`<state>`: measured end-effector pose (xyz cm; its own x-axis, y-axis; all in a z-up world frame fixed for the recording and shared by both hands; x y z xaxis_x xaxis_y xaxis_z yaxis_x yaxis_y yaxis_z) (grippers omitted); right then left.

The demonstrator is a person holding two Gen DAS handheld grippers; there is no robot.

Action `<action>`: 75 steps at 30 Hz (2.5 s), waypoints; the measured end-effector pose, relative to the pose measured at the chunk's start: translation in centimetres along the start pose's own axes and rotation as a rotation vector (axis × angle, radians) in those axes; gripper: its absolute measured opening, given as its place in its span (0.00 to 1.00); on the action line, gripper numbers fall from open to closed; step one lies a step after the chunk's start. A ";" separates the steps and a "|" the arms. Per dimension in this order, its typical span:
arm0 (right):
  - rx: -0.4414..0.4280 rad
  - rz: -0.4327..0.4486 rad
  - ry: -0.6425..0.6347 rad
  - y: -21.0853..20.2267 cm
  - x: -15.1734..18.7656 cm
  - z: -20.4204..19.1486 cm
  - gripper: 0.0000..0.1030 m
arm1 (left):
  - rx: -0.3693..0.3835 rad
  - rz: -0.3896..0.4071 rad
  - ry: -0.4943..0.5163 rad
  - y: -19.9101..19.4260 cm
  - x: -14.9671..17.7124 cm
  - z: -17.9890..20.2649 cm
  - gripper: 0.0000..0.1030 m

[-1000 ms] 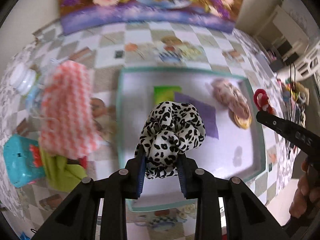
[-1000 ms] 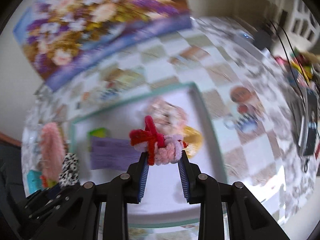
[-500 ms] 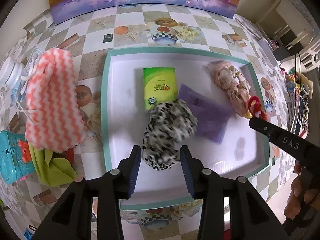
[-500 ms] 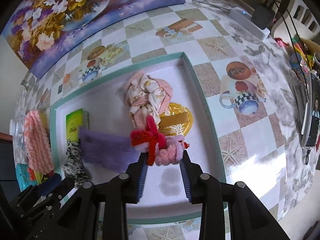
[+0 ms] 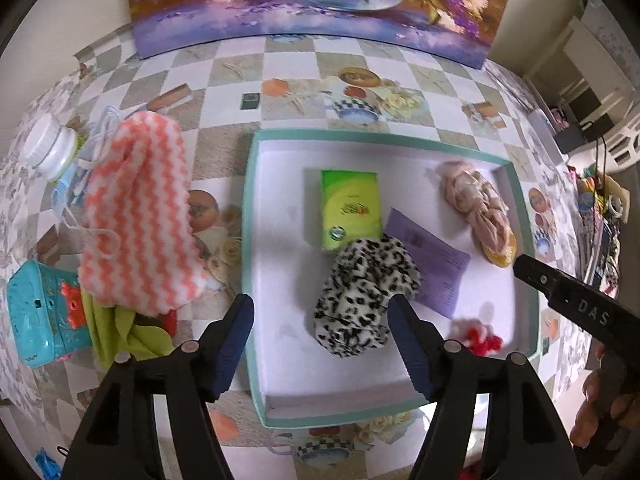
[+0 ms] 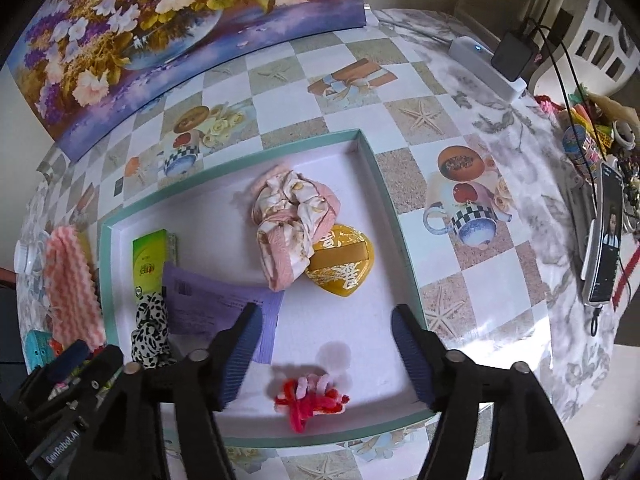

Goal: Organize soft objects
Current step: 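Move both open grippers back to the pile of soft items, then grasp the pink zigzag cloth with the right gripper while the left grasps the blue face mask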

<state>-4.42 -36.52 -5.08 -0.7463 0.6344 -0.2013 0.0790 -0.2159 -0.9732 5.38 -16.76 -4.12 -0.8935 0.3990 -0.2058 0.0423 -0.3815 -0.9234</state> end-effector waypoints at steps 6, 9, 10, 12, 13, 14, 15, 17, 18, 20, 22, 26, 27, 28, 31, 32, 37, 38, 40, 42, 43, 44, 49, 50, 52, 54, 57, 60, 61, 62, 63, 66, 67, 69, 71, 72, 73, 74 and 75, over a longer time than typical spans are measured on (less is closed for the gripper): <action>0.008 0.011 -0.036 0.1 0.0 -1.3 0.80 | -0.048 0.042 -0.040 -0.5 -0.6 -1.9 0.86; 0.022 0.036 -0.041 -0.4 -0.1 -1.8 0.81 | -0.035 0.054 -0.086 -0.9 -0.8 -3.3 0.86; 0.018 0.043 -0.044 -0.6 -0.2 -2.1 0.81 | -0.032 0.058 -0.103 -1.1 -0.9 -3.8 0.86; -0.006 0.058 -0.054 -1.0 -0.3 -2.7 0.81 | -0.033 0.071 -0.130 -1.5 -1.1 -4.9 0.86; -0.016 0.062 -0.056 -1.2 -0.3 -3.0 0.81 | -0.035 0.081 -0.145 -1.9 -1.1 -5.5 0.86; -0.027 0.068 -0.061 -1.4 -0.3 -3.4 0.81 | -0.039 0.095 -0.160 -2.4 -1.2 -6.1 0.86; -0.032 0.075 -0.066 -1.6 -0.4 -3.8 0.81 | -0.044 0.109 -0.175 -2.9 -1.3 -6.7 0.86; -0.031 0.088 -0.075 -1.9 -0.4 -4.5 0.81 | -0.054 0.143 -0.206 -4.0 -1.4 -8.0 0.86; -0.030 0.096 -0.081 -2.1 -0.5 -4.8 0.81 | -0.059 0.160 -0.220 -4.6 -1.4 -8.7 0.86; -0.039 0.107 -0.086 -2.4 -0.5 -5.5 0.81 | -0.072 0.193 -0.250 -5.8 -1.5 -10.1 0.86; -0.060 0.118 -0.085 -2.8 -0.6 -6.2 0.81 | -0.088 0.222 -0.281 -6.8 -1.5 -11.5 0.86; -0.092 0.151 -0.083 -3.7 -0.8 -8.0 0.81 | -0.110 0.267 -0.343 -8.5 -1.4 -14.3 0.86; -0.101 0.160 -0.087 -4.0 -0.8 -8.7 0.81 | -0.117 0.276 -0.358 -8.9 -1.3 -14.9 0.86; -0.110 0.165 -0.092 -4.2 -0.8 -9.3 0.81 | -0.125 0.286 -0.373 -9.2 -1.3 -15.5 0.86; -0.153 0.176 -0.125 -4.7 -0.7 -11.7 0.81 | -0.141 0.302 -0.407 -10.0 -1.0 -17.1 0.86; -0.164 0.176 -0.135 -4.7 -0.6 -12.5 0.81 | -0.145 0.303 -0.416 -10.1 -1.0 -17.6 0.86; -0.209 0.166 -0.181 -4.5 0.2 -16.5 0.81 | -0.149 0.284 -0.442 -9.4 -1.0 -18.6 0.86; -0.213 0.164 -0.191 -4.4 0.3 -17.1 0.81 | -0.151 0.280 -0.442 -9.3 -1.1 -18.7 0.86; -0.222 0.162 -0.216 -4.3 0.5 -18.6 0.81 | -0.159 0.276 -0.439 -9.1 -1.4 -18.9 0.86; -0.229 0.164 -0.240 -4.2 0.6 -19.8 0.81 | -0.162 0.277 -0.432 -9.0 -1.7 -19.0 0.86; -0.231 0.166 -0.252 -4.2 0.6 -20.3 0.81 | -0.162 0.278 -0.429 -8.9 -2.0 -19.1 0.86; -0.233 0.169 -0.263 -4.2 0.6 -20.8 0.81 | -0.162 0.278 -0.429 -8.9 -2.1 -19.2 0.86; -0.244 0.172 -0.301 -3.8 0.4 -23.0 0.81 | -0.155 0.288 -0.434 -8.7 -3.2 -19.8 0.86; -0.250 0.171 -0.305 -3.6 0.3 -23.4 0.81 | -0.154 0.288 -0.434 -8.6 -3.4 -19.8 0.86; -0.262 0.166 -0.312 -3.4 0.2 -24.0 0.81 | -0.145 0.288 -0.435 -8.2 -3.9 -20.1 0.85; -0.271 0.164 -0.321 -3.0 0.1 -24.7 0.81 | -0.134 0.287 -0.439 -7.9 -4.3 -20.3 0.85; -0.284 0.158 -0.329 -2.4 -0.1 -25.6 0.81 | -0.125 0.282 -0.441 -7.3 -4.6 -20.5 0.85; -0.303 0.144 -0.332 -1.7 -0.2 -26.5 0.81 | -0.117 0.278 -0.431 -6.6 -5.1 -20.4 0.85; -0.310 0.140 -0.337 -1.5 -0.2 -26.8 0.81 | -0.114 0.278 -0.428 -6.4 -5.3 -20.3 0.85; -0.318 0.137 -0.346 -1.3 -0.2 -27.2 0.81 | -0.110 0.280 -0.425 -6.3 -5.5 -20.3 0.85; -0.321 0.136 -0.354 -1.1 -0.1 -27.5 0.81 | -0.106 0.280 -0.424 -6.1 -5.7 -20.3 0.85; -0.328 0.134 -0.372 -0.7 0.1 -28.1 0.80 | -0.095 0.276 -0.421 -5.5 -6.1 -20.2 0.84; -0.332 0.132 -0.375 -0.6 0.1 -28.3 0.80 | -0.090 0.274 -0.419 -5.3 -6.2 -20.2 0.83; -0.345 0.124 -0.382 -0.4 0.2 -28.6 0.79 | -0.081 0.269 -0.416 -4.8 -6.4 -20.1 0.78; -0.354 0.118 -0.389 -0.2 0.3 -28.8 0.76 | -0.069 0.259 -0.419 -4.4 -6.5 -20.1 0.75; -0.358 0.113 -0.395 0.0 0.4 -29.0 0.75 | -0.062 0.254 -0.421 -4.1 -6.5 -20.1 0.73; -0.360 0.110 -0.398 0.0 0.5 -29.1 0.74 | -0.056 0.250 -0.422 -3.9 -6.6 -20.1 0.70; -0.362 0.107 -0.402 0.1 0.6 -29.2 0.73 | -0.052 0.247 -0.422 -3.8 -6.6 -20.1 0.68; -0.364 0.103 -0.405 0.2 0.7 -29.3 0.72 | -0.044 0.243 -0.423 -3.6 -6.6 -20.1 0.64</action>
<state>14.46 -14.37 -8.68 -0.9116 0.2717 -0.3085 0.3346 0.0545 -0.9408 20.10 -1.22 -5.98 -0.9582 -0.0741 -0.2762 0.2831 -0.3825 -0.8795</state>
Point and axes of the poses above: each gripper's, at about its wrist camera, not at the fingertips, and y roughly the way its jaws point, z to its right, x to its underside, the point moved 2 cm from there along y, roughly the way its jaws point, and after that the axes turned 11 degrees about x, right-handed, at the moved point
